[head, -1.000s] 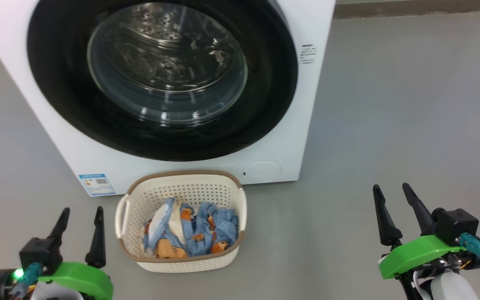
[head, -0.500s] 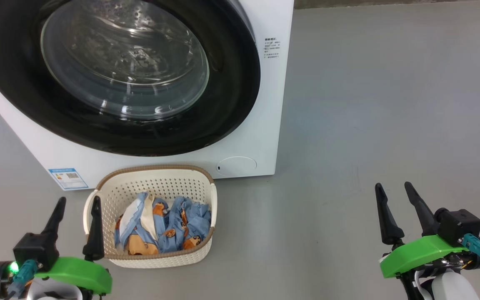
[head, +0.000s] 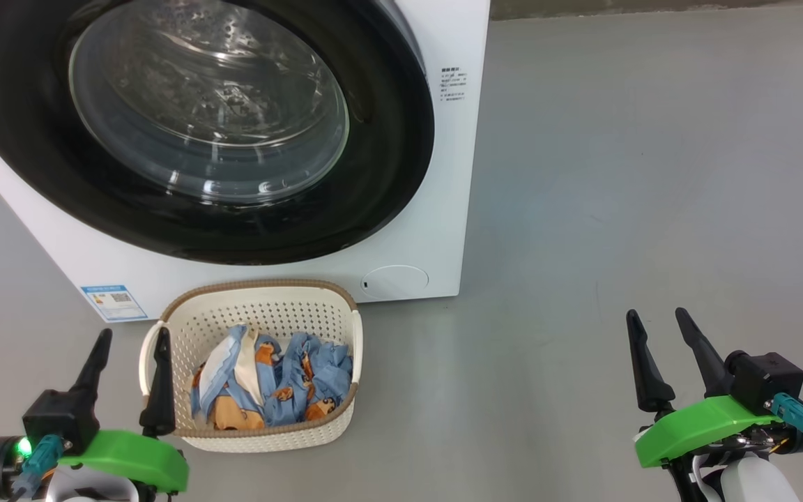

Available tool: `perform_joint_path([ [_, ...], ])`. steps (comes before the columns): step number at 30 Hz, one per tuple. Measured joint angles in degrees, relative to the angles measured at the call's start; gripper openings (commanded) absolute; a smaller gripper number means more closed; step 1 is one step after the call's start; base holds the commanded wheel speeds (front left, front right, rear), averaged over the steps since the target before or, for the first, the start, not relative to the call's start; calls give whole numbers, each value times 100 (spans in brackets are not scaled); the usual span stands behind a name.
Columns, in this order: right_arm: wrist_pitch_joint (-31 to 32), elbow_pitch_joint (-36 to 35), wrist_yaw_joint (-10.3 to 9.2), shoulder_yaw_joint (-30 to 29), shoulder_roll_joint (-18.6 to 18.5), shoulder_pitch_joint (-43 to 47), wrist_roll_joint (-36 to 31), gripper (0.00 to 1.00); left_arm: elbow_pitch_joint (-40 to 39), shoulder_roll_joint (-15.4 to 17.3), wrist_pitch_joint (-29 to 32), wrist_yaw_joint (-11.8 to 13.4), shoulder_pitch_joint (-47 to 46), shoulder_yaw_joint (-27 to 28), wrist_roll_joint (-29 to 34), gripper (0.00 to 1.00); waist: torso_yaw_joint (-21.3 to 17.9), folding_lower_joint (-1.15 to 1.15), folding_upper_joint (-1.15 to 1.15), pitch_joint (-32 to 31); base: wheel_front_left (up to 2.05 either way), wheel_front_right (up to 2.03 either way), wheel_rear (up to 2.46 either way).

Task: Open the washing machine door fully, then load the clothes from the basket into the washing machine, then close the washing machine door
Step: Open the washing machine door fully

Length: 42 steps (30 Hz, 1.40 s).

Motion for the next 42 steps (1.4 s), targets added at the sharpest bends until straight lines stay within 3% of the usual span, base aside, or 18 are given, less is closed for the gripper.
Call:
perform_joint_path([
  [23, -24, 14, 0, -25, 0, -55, -31, 100, -37, -74, -1, -5, 0, 26, 34, 100, 33, 0, 0, 86, 0, 0, 0],
  [32, -30, -218, 0, -163, -30, -610, -94, 100, -135, -138, -1, -59, -3, 3, 56, 100, 124, 0, 0, 267, 0, 0, 0],
  [37, -13, -375, 1, -145, -257, -1183, -73, 100, -137, -177, -1, -109, -15, -26, 91, 100, 214, 0, 0, 378, 0, 0, 0],
  [42, 183, -503, 1, -296, -318, -1911, 655, 100, -125, -190, 0, -138, -60, -37, 94, 100, 302, 0, 0, 518, 0, 0, 0],
])
